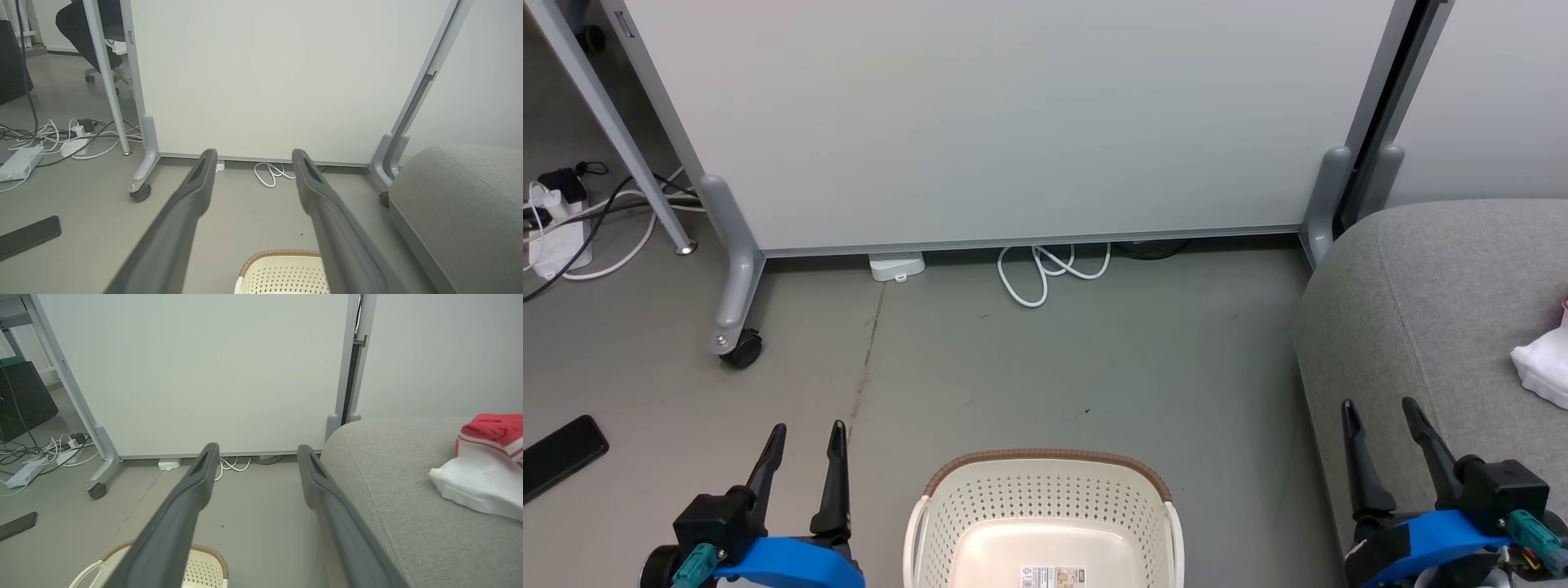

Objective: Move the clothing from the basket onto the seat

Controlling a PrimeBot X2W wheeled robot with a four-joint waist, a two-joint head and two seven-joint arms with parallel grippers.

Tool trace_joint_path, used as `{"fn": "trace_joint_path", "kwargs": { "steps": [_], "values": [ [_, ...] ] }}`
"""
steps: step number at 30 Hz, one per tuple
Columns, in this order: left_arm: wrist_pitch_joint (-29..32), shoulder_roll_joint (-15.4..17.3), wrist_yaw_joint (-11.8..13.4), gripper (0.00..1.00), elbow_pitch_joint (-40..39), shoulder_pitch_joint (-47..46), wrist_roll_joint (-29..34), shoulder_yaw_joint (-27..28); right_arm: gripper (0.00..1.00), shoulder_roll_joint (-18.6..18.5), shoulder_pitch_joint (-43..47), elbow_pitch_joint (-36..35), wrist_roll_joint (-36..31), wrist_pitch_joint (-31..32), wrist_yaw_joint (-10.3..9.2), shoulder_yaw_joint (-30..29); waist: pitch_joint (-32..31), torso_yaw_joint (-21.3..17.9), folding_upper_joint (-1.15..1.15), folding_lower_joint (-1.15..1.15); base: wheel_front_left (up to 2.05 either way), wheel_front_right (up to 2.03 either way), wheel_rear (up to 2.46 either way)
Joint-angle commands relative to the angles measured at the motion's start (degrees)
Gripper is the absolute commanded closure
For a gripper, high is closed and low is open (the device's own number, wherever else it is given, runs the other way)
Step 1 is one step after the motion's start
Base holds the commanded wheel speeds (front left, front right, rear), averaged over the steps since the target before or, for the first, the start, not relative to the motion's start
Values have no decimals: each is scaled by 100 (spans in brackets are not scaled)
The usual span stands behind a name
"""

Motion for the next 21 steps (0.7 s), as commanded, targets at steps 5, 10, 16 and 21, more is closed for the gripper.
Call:
{"fn": "trace_joint_path", "kwargs": {
  "steps": [5,10,16,21],
  "values": [
    [-15,0,-13,0,26,5,-3,-5,0,-6,108,-68,10,36,3,-13,32,-30,0,0,0,0,0],
    [-14,21,-14,0,52,-30,-42,-74,0,-6,101,-126,-45,72,3,3,68,-48,0,0,0,0,0],
    [-15,22,-14,0,39,-80,-77,-137,0,-6,111,-165,78,99,3,60,126,-53,0,0,0,0,0],
    [11,-22,0,100,141,29,-89,-208,100,11,58,-33,69,102,0,64,148,-53,0,0,0,0,0]
  ]
}}
